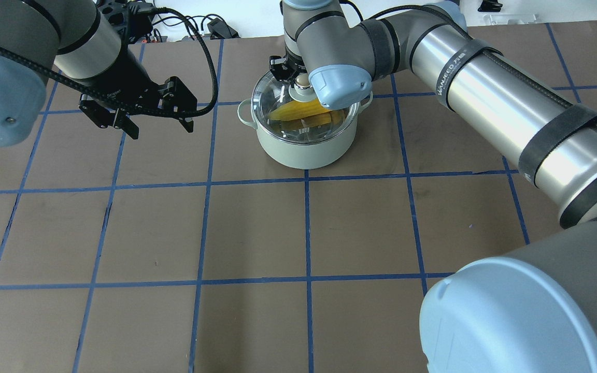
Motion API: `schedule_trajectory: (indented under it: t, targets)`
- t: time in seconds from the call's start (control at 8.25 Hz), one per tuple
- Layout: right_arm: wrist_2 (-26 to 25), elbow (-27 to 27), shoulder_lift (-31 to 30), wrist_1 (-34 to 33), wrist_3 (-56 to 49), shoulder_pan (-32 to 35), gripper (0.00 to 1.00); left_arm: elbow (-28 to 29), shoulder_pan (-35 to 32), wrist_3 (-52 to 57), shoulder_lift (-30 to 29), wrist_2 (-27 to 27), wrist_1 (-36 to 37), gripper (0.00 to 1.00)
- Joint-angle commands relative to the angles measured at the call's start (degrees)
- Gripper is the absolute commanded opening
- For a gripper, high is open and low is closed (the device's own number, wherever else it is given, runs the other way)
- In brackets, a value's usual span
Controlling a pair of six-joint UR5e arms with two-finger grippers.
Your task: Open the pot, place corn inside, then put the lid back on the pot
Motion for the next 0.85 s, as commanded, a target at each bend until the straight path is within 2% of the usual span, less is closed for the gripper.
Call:
schedule_trajectory:
  t: [0.0, 0.36, 0.73]
  targets:
    - [0.0, 0.0, 0.0, -0.3, 0.0, 0.0, 0.38, -1.7, 0.2, 0.2, 1.0, 0.4, 0.6, 1.0]
    - [0.0, 0.0, 0.1, -0.8, 0.1, 0.0, 0.38, -1.4, 0.2, 0.2, 0.7, 0.6, 0.9, 1.0]
    - [0.0, 0.2, 0.1, -1.1, 0.0, 0.0, 0.38, -1.5, 0.2, 0.1, 0.6, 3.0, 0.9, 1.0]
